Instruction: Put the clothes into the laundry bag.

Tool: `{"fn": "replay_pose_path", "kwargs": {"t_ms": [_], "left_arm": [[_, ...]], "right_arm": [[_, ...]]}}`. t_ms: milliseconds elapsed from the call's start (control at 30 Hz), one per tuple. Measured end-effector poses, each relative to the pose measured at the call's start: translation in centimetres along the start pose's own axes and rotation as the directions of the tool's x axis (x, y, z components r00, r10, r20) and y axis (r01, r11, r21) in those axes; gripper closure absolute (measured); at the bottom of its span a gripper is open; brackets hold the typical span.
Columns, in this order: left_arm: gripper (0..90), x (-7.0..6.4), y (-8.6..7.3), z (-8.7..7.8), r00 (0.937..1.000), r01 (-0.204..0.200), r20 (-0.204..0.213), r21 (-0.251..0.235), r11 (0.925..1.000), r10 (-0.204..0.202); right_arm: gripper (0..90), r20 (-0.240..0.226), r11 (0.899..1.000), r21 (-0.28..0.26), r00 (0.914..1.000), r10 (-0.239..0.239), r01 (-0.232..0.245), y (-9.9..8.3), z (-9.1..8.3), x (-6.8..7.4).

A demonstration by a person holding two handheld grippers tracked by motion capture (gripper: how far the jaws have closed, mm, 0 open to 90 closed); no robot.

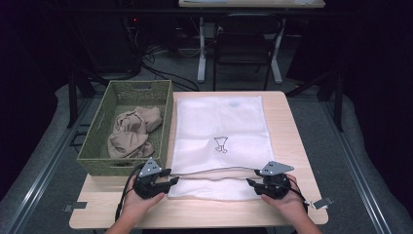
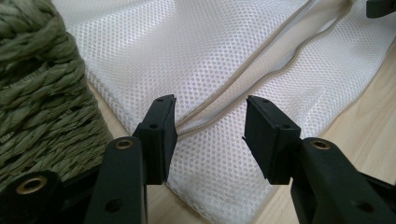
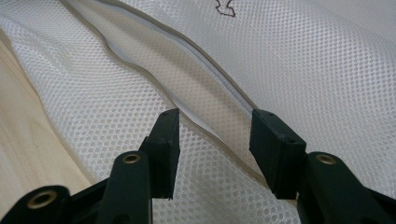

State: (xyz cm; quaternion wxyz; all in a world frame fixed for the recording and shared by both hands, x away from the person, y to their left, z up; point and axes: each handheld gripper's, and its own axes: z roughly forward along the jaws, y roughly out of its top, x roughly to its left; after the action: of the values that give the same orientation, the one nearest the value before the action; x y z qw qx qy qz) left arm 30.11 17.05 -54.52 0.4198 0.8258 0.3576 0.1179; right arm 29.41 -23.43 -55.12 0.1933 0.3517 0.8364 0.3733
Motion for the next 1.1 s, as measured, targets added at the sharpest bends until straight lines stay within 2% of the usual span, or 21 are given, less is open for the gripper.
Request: {"fn": "replay_pose_path", "kwargs": {"t_ms": [133,233,267,400,533,600,700,1100], "left_arm": [[51.2,-0.1,0.1,-0.2,1.0,0.004,0.008,-0.005,1.0,-0.004],[49.6,-0.4,0.3,-0.5,0.9999,-0.012,-0.005,0.0,0.9999,0.012],[49.2,-0.4,0.4,-0.6,0.9995,-0.026,-0.015,0.001,0.9997,0.026],[48.4,-0.7,0.6,-1.1,0.9988,-0.04,-0.029,-0.01,0.9992,0.039],[47.4,-0.9,0.7,-1.6,0.9995,-0.026,-0.016,-0.022,0.9994,0.026],[46.9,-1.0,0.8,-1.9,0.9992,-0.033,-0.022,-0.035,0.9988,0.032],[46.5,-1.1,1.0,-2.5,0.9992,-0.023,-0.034,-0.059,0.998,0.021],[46.8,-0.5,1.5,-4.1,0.9983,-0.003,-0.058,-0.087,0.9962,-0.002]], "right_arm": [[52.2,0.008,1.0,-0.017,0.9999,-0.009,0.01,0.2,-0.3,0.2],[51.8,0.021,0.999,-0.034,0.9998,-0.004,0.005,0.3,-0.6,0.1],[52.1,0.016,0.999,-0.038,0.9999,0.002,-0.001,0.3,-0.6,0.1],[52.5,0.009,0.999,-0.034,1.0,0.003,-0.003,0.2,-0.4,0.0],[52.5,0.009,0.999,-0.037,0.9999,-0.005,0.005,0.3,-0.4,0.1],[52.5,0.01,0.999,-0.04,0.9999,-0.004,0.005,0.4,-0.4,0.2],[52.1,0.013,0.999,-0.043,0.9999,-0.005,0.006,0.4,-0.4,0.2],[51.4,0.021,0.999,-0.047,0.9996,-0.017,0.018,0.2,-0.7,0.2]]}}
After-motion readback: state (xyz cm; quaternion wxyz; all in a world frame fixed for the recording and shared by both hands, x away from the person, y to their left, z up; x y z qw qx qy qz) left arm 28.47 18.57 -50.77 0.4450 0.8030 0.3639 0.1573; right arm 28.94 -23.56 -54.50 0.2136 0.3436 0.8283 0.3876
